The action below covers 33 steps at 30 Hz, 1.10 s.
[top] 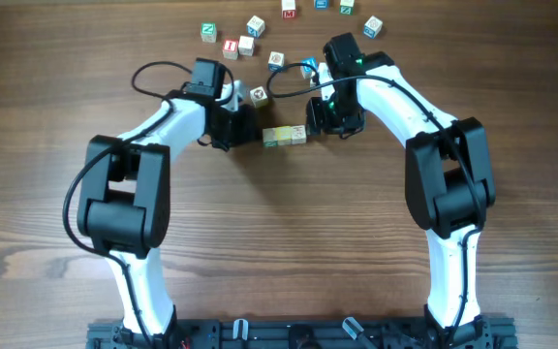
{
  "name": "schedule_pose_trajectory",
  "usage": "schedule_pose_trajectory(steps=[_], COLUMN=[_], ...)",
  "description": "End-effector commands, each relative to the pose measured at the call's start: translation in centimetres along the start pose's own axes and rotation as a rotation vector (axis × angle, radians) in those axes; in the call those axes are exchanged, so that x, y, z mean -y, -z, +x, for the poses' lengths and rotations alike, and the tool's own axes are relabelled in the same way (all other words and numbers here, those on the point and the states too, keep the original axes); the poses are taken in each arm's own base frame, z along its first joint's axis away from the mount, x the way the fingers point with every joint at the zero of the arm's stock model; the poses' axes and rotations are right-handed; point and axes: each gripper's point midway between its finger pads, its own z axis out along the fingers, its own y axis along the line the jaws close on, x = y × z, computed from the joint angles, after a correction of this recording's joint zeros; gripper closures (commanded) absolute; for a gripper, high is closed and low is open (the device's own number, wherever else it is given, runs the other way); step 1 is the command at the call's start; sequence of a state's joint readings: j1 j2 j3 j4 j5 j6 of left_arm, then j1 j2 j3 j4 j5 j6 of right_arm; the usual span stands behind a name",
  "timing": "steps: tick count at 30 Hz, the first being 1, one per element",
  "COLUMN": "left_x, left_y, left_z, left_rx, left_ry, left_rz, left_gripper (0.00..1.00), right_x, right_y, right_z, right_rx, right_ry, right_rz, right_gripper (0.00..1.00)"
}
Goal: Form a horizontal line
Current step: 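Press the right gripper against the row end to align blocks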
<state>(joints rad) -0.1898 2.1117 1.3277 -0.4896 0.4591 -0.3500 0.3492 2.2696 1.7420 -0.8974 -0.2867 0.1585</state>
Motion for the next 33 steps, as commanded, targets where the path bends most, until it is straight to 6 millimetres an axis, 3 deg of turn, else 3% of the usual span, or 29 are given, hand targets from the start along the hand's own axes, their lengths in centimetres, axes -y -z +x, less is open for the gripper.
schedule_pose_trajectory(steps=[1, 5, 8, 10, 14, 15, 17, 25, 29, 33], left_x=[-11.7, -11.4, -10.9, -10.5, -7.5, -7.1, -6.5, -4.8, -4.7, -4.7], left_y=[-1.8, -1.6, -1.9, -2.1, -3.3, -3.4, -3.7, -4.5, -4.6, -4.6], left_z=[2.6, 2.3, 2.2, 2.4, 3.7, 3.9, 4.5, 5.7, 5.8, 5.5], left_rx=[-0.041, -0.039, -0.035, -0.039, -0.098, -0.107, -0.124, -0.153, -0.155, -0.146], left_ry=[0.199, 0.214, 0.199, 0.188, 0.111, 0.091, 0.073, 0.030, 0.026, 0.024], left_rz=[-0.350, -0.303, -0.299, -0.298, -0.208, -0.197, -0.196, -0.186, -0.185, -0.182], left_gripper=[0.96, 0.96, 0.96, 0.96, 0.96, 0.96, 0.96, 0.96, 0.96, 0.96], right_x=[-1.7, -2.3, -2.4, -2.0, -0.8, -0.6, 0.3, 1.4, 0.6, -0.8], right_y=[4.0, 5.9, 6.3, 6.2, 6.1, 6.0, 5.5, 1.8, 0.0, -0.4], right_z=[-1.8, -2.4, -2.4, -2.3, -2.0, -2.0, -1.8, -0.7, 0.1, 0.0], right_rx=[0.099, 0.152, 0.158, 0.149, 0.144, 0.145, 0.145, 0.160, 0.158, 0.168], right_ry=[0.152, 0.210, 0.191, 0.122, 0.021, 0.012, 0.005, -0.032, -0.036, -0.020], right_rz=[-0.004, -0.005, -0.005, 0.012, 0.070, 0.080, 0.117, 0.103, 0.018, -0.066], right_gripper=[0.33, 0.27, 0.29, 0.39, 0.70, 0.73, 0.80, 0.86, 0.90, 0.91])
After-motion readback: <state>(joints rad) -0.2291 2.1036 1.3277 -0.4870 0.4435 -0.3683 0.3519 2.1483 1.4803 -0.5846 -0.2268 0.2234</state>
